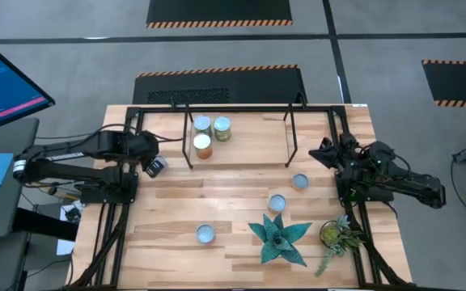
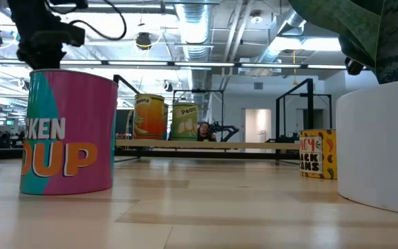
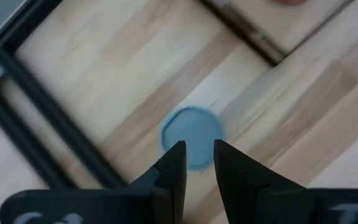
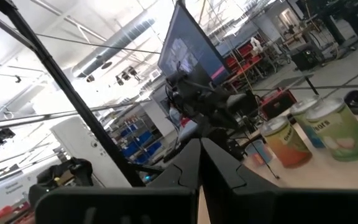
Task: Pick and place cans onto a shelf
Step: Put the canned corn on the shelf
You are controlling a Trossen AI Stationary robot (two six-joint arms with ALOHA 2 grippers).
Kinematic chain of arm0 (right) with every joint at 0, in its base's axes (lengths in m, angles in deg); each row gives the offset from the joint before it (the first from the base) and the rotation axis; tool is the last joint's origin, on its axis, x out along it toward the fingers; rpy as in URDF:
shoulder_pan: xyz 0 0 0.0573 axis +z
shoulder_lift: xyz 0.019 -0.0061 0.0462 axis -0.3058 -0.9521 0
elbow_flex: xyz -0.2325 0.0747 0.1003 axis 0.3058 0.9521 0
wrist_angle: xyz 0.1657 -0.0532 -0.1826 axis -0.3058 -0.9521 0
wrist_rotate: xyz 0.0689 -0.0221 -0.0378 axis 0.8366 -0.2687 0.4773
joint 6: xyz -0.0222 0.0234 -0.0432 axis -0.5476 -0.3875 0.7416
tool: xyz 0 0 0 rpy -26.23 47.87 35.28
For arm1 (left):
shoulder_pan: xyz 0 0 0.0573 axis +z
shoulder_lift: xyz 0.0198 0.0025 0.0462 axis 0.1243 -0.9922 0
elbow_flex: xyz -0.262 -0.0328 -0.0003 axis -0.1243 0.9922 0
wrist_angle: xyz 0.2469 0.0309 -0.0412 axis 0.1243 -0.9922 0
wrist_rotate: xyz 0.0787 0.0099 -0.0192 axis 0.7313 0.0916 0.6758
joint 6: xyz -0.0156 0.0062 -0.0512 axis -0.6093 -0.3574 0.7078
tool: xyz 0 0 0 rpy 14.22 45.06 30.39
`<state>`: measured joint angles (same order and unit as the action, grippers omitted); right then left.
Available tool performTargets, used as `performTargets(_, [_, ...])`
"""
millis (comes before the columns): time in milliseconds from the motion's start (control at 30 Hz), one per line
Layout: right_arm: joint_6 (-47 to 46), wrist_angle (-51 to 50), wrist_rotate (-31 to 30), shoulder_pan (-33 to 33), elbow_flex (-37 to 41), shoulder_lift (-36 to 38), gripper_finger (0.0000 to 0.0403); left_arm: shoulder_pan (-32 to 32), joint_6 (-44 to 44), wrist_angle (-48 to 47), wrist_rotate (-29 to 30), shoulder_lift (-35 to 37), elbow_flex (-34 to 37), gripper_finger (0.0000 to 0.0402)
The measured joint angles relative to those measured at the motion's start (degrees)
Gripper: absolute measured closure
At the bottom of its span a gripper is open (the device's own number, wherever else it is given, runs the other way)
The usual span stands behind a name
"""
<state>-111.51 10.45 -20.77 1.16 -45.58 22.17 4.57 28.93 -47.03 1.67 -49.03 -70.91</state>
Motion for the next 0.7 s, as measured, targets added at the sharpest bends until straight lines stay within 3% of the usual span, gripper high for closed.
performTargets(167, [0.1, -0.6, 0.0, 0.0, 0.0, 0.0, 0.0365, 3.6, 0.1, 0.1, -3.4, -3.6, 0.0, 0.0331])
performTargets(500, [-0.1, -0.5, 0.4, 0.1, 0.0, 0.0, 0.0365, 16.3, -14.3, 2.4, -10.9, -15.6, 0.0, 0.0331])
performTargets(700, [-1.1, -0.6, 2.7, 0.2, 0.0, 0.0, 0.0365, 21.8, -21.8, 5.2, -13.2, -19.2, 0.0, 0.0331])
